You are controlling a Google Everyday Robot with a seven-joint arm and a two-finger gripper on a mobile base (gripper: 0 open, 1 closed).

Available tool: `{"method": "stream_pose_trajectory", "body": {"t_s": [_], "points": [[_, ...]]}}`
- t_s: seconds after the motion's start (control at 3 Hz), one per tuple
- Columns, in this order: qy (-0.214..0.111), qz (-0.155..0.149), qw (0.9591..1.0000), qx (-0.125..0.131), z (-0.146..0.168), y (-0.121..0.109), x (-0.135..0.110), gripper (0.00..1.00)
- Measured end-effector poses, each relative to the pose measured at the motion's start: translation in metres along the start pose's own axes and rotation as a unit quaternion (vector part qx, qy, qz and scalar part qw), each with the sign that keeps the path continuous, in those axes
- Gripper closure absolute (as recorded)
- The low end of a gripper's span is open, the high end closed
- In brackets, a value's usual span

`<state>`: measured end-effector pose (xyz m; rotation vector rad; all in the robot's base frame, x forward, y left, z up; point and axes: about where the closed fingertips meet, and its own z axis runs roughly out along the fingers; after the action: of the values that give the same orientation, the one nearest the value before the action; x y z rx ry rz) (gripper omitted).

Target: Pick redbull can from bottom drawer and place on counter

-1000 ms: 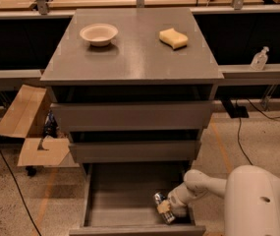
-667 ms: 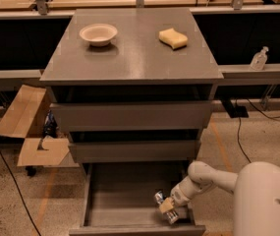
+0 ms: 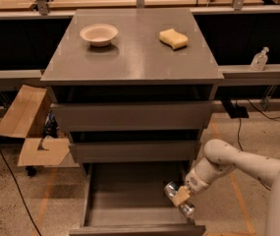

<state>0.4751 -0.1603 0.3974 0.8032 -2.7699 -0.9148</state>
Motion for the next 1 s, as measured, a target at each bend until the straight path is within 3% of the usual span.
{"method": "stream_pose_trajectory", "body": {"t_s": [0.33, 0.67, 1.0], "points": [[0.009, -0.005, 0.9989, 0.046, -0.076, 0.031, -0.001, 1.0], [0.005, -0.016, 0.9916, 0.128, -0.147, 0.058, -0.012, 1.0], [-0.021, -0.033, 0.9833, 0.178, -0.201, 0.082, -0.023, 1.0]]}}
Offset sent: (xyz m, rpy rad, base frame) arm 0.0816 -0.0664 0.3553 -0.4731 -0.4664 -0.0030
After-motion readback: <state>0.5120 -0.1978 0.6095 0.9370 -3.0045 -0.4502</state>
